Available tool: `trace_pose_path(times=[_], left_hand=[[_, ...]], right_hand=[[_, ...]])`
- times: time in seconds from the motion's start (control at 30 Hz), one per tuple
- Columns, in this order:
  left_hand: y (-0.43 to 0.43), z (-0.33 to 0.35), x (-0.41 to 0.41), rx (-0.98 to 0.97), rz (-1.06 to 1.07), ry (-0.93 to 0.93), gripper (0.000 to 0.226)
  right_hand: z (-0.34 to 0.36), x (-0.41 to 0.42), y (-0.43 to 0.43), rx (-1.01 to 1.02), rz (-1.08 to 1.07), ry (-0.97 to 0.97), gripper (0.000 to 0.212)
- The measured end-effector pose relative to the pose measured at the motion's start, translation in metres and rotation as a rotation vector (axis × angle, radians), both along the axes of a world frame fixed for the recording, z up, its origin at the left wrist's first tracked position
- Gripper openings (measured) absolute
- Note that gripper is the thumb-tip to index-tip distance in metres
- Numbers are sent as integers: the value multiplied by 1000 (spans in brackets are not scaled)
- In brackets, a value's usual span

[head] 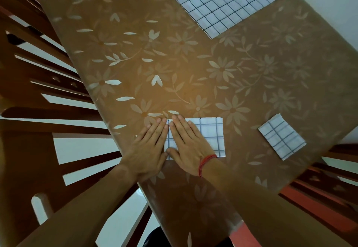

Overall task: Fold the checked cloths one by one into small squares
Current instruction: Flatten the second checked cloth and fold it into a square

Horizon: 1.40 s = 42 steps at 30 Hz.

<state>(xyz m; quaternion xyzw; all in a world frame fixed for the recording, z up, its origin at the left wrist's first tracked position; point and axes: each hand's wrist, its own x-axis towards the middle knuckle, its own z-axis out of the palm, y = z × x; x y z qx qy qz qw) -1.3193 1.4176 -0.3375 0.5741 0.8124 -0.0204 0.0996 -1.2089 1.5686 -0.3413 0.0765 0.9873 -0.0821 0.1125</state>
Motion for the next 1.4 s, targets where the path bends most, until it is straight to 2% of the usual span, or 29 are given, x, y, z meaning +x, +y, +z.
trace_pose_path(times=[0.3, 0.47, 0.7, 1.03, 1.2, 1.4], left_hand=[[1, 9, -2, -60, -29, 6, 76], [2, 12, -2, -73, -27, 15, 79], [4, 15, 1, -81, -19, 38, 79], [5, 19, 2, -99, -14, 39, 78], [6, 20, 4, -99, 5, 36, 78], [9, 20, 6, -87, 33, 28, 78]], right_hand=[[13, 60, 58, 41, -77, -111, 84], [21, 76, 85, 84, -19, -163, 84], [25, 76, 95, 37, 31, -190, 80], [41, 70, 103, -5, 74, -259, 85], [53, 60, 96, -34, -12, -261, 91], [62, 37, 95, -31, -57, -182, 110]])
